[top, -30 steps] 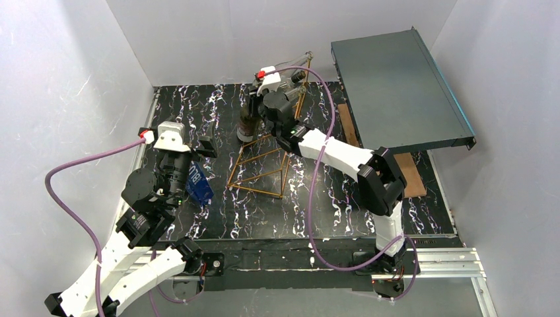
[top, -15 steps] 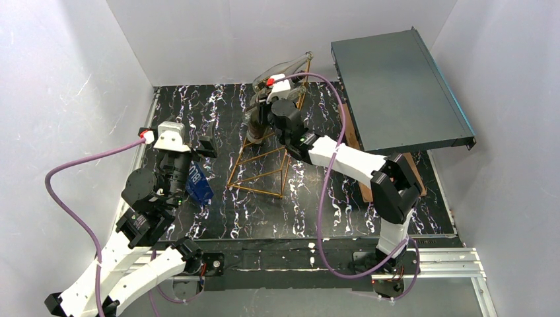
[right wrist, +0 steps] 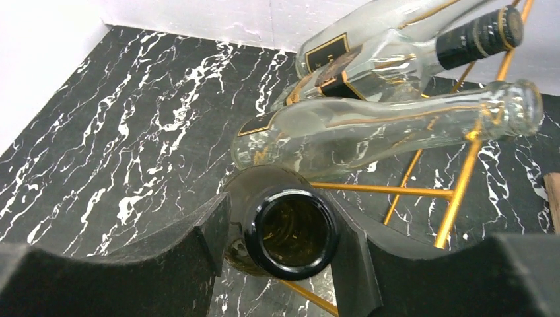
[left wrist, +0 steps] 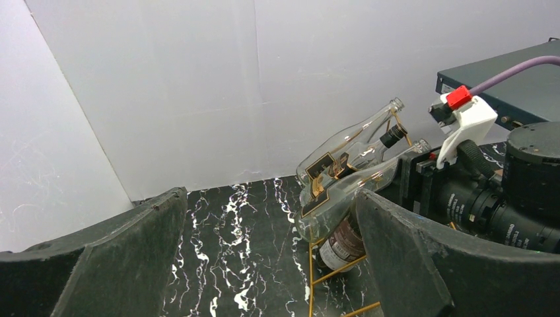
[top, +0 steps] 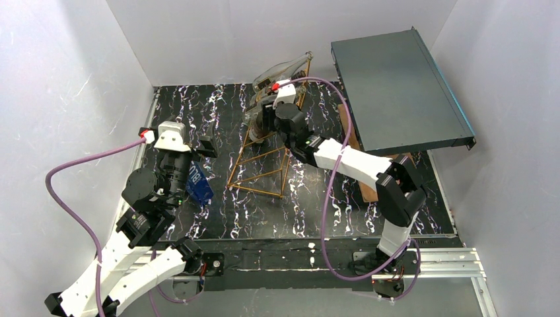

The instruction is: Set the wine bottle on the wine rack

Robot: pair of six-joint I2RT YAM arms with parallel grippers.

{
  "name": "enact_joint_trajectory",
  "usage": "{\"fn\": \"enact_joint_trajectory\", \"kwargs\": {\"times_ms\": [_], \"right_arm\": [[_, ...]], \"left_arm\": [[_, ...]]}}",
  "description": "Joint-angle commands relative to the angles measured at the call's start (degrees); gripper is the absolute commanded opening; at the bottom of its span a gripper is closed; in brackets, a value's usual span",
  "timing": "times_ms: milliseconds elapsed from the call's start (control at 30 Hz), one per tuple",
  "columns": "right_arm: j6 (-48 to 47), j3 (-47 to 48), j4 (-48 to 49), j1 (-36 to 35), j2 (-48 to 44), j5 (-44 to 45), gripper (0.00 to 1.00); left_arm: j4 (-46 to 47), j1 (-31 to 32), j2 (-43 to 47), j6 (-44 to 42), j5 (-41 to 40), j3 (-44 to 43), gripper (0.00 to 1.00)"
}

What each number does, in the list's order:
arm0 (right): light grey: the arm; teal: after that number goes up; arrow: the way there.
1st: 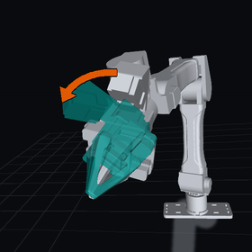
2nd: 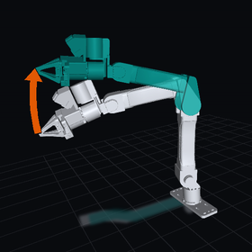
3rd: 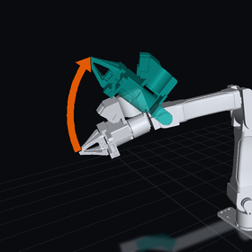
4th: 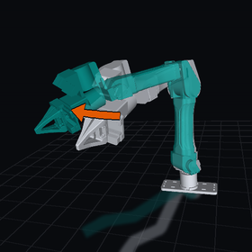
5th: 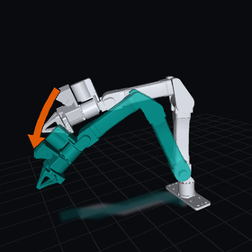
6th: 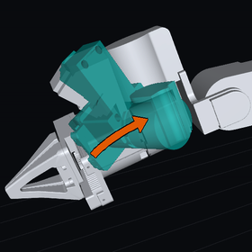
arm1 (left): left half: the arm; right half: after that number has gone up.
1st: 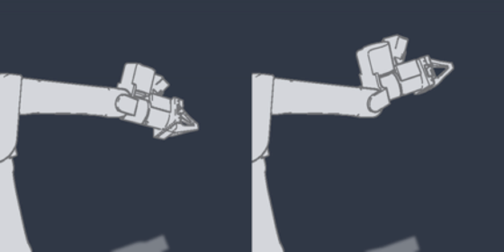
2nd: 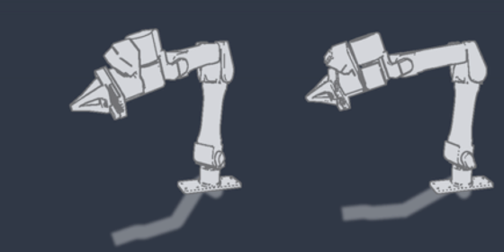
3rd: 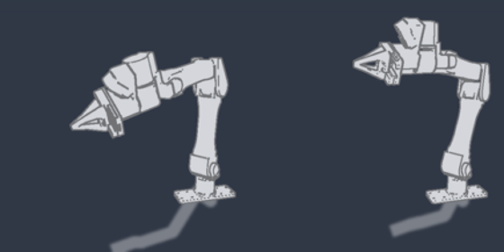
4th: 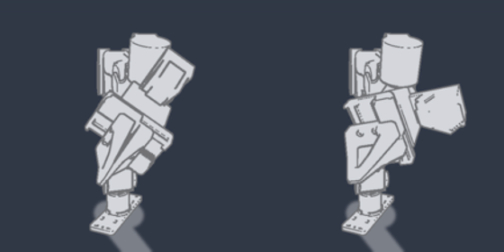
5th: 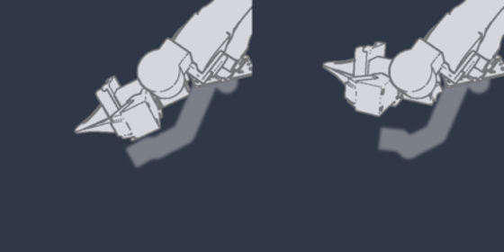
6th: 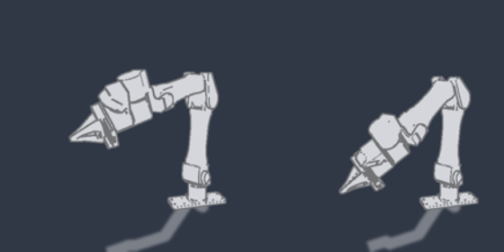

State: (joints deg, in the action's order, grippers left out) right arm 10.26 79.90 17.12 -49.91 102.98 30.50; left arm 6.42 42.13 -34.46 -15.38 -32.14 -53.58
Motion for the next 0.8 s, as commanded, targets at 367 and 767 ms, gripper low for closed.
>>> {"fn": "enact_joint_trajectory", "kwargs": {"times_ms": [367, 767], "right_arm": [[13.5, 0.34, -10.79, 7.94, -8.96, -7.72, 0.68], [15.69, 1.01, -17.02, 10.15, -10.79, -6.88, 0.81]], "left_arm": [[1.67, 0.14, -0.67, 1.0, 0.36, 0.15, 0.99], [1.58, 0.14, -1.06, 1.4, 0.66, 0.22, 0.99]]}}
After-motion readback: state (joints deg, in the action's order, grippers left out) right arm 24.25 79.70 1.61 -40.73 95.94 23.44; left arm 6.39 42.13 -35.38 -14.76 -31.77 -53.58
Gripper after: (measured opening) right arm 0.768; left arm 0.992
